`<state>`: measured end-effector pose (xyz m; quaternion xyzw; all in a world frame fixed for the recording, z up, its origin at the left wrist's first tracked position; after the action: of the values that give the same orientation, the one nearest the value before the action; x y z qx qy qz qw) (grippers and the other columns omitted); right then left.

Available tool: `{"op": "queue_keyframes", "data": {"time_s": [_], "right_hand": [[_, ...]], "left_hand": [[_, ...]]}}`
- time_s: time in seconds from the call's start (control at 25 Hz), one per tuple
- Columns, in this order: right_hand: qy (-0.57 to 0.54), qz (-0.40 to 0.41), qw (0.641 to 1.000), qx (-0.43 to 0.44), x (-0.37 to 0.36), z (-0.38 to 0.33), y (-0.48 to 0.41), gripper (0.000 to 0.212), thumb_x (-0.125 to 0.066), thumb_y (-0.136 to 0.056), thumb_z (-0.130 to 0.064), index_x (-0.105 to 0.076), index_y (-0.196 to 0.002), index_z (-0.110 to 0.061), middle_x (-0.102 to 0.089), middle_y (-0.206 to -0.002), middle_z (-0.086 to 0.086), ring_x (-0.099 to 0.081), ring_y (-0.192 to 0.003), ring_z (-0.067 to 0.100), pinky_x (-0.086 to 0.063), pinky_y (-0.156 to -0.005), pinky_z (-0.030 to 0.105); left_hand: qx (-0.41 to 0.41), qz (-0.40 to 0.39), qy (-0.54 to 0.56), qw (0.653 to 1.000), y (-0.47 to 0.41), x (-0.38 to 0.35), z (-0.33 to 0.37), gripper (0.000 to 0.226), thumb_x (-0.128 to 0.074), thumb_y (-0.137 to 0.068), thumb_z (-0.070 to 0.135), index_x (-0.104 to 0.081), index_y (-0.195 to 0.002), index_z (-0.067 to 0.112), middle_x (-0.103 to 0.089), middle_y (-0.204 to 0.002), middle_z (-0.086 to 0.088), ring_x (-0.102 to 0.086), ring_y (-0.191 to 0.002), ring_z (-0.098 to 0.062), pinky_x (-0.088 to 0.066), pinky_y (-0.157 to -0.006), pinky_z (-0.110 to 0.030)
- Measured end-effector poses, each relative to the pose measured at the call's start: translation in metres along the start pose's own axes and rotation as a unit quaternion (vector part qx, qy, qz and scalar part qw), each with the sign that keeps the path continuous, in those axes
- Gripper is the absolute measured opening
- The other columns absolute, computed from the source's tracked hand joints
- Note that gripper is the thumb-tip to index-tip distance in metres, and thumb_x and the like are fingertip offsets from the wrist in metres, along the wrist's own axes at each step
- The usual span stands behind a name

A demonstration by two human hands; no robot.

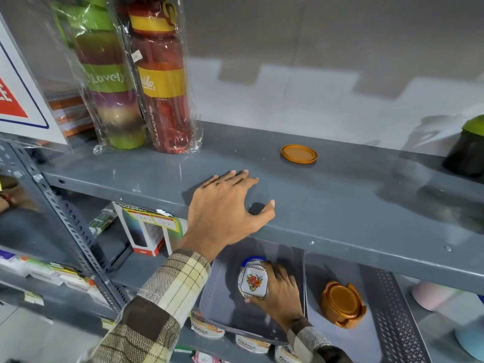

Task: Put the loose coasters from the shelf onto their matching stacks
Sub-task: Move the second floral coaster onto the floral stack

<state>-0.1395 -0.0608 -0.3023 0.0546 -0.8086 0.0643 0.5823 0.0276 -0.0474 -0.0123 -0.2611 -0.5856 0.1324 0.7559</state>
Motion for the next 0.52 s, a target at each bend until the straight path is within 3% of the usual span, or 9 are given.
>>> {"op": "queue_keyframes", "data": {"time_s": [0.24,0.32,0.44,0.52], "right_hand": [[-0.006,-0.091,0.995,0.026,0.005,-0.003,-0.026,0.143,-0.081,-0.051,-0.077,-0.005,-0.161,-0.026,-0.006,-0.170,0.000,-0.012,-0.157,0.023,-0.026,-0.121,0.049],[-0.015,-0.119,0.992,0.033,0.004,-0.002,-0.033,0.144,-0.083,-0.050,-0.074,-0.002,-0.160,-0.030,-0.013,-0.169,0.003,-0.017,-0.155,0.026,-0.029,-0.121,0.051],[-0.023,-0.148,0.988,0.025,0.004,-0.001,-0.039,0.142,-0.084,-0.050,-0.072,-0.001,-0.158,-0.033,-0.043,-0.155,0.005,-0.043,-0.141,0.028,-0.035,-0.116,0.050],[-0.026,-0.151,0.988,0.027,0.004,-0.001,-0.040,0.140,-0.084,-0.050,-0.071,-0.004,-0.158,-0.033,-0.049,-0.150,0.005,-0.048,-0.136,0.028,-0.038,-0.114,0.048]], "left_hand": [[0.001,-0.002,0.001,1.000,0.000,0.000,0.000,0.069,-0.039,-0.076,0.073,-0.064,-0.125,0.031,-0.058,-0.139,0.009,-0.048,-0.132,-0.007,-0.039,-0.109,-0.034],[0.000,-0.003,0.001,1.000,0.000,0.000,0.000,0.069,-0.038,-0.076,0.073,-0.064,-0.125,0.031,-0.058,-0.138,0.009,-0.048,-0.132,-0.007,-0.039,-0.109,-0.035],[0.001,-0.006,0.001,1.000,0.000,0.000,-0.001,0.070,-0.038,-0.076,0.073,-0.064,-0.126,0.031,-0.058,-0.139,0.008,-0.048,-0.132,-0.007,-0.039,-0.109,-0.035],[0.002,-0.006,0.001,1.000,0.000,0.000,0.000,0.070,-0.038,-0.076,0.073,-0.064,-0.126,0.031,-0.058,-0.139,0.008,-0.048,-0.132,-0.007,-0.038,-0.109,-0.035]]}}
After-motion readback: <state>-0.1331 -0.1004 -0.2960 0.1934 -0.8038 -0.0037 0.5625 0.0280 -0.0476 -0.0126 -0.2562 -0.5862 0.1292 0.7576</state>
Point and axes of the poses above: each hand's wrist, its own y-axis away from the middle knuckle, its own x-axis out of the back of the hand, z = x × y, the point moved 4 cm from there along -y, towards the middle knuckle
